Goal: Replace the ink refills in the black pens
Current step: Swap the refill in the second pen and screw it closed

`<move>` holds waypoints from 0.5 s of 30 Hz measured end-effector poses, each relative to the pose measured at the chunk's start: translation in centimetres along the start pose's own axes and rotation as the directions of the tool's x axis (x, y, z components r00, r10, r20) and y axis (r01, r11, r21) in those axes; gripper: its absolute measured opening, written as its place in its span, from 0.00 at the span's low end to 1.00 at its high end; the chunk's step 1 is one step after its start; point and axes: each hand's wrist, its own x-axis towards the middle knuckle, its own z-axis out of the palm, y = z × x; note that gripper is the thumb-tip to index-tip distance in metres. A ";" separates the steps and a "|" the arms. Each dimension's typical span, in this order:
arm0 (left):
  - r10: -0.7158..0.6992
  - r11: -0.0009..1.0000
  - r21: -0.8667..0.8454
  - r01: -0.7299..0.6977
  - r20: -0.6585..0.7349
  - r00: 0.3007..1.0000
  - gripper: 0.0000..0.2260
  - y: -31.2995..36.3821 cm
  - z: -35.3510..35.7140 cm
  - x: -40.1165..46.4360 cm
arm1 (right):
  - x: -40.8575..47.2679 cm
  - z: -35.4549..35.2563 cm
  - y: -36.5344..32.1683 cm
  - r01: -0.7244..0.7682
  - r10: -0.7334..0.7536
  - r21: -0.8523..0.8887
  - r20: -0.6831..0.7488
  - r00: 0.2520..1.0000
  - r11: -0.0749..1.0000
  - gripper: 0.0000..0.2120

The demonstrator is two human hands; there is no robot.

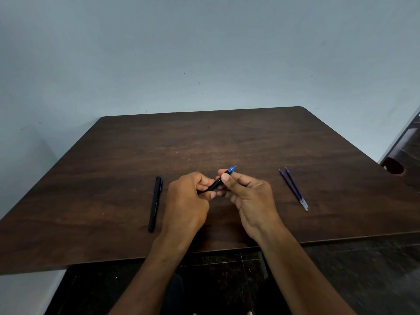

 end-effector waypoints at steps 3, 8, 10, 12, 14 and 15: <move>0.001 1.000 -0.007 -0.001 -0.005 1.000 0.11 0.0 0.1 0.0 | 0.1 0.1 0.0 -0.005 0.004 -0.009 -0.023 1.000 1.000 0.06; -0.046 0.998 -0.034 0.047 0.020 0.999 0.10 -0.4 -0.6 0.2 | 0.5 -0.4 -0.9 -0.001 0.002 -0.146 0.008 1.000 0.989 0.08; -0.065 0.997 -0.044 0.064 -0.014 0.998 0.10 -0.8 -0.9 0.5 | 1.0 -1.0 -1.8 0.011 -0.018 -0.262 -0.024 1.000 0.965 0.10; -0.082 0.995 -0.053 0.080 -0.036 0.996 0.10 -1.1 -1.1 0.7 | 1.7 -1.7 -2.5 0.030 -0.076 -0.439 -0.088 0.993 0.898 0.05; -0.089 0.995 -0.049 0.088 -0.038 0.995 0.10 -1.2 -1.2 0.9 | 2.4 -2.1 -2.8 0.015 -0.127 -0.607 -0.142 0.982 0.794 0.01; -0.089 0.995 -0.047 0.087 -0.038 0.995 0.10 -1.1 -1.1 0.9 | 2.7 -2.2 -2.7 0.005 -0.148 -0.683 -0.152 0.977 0.731 0.02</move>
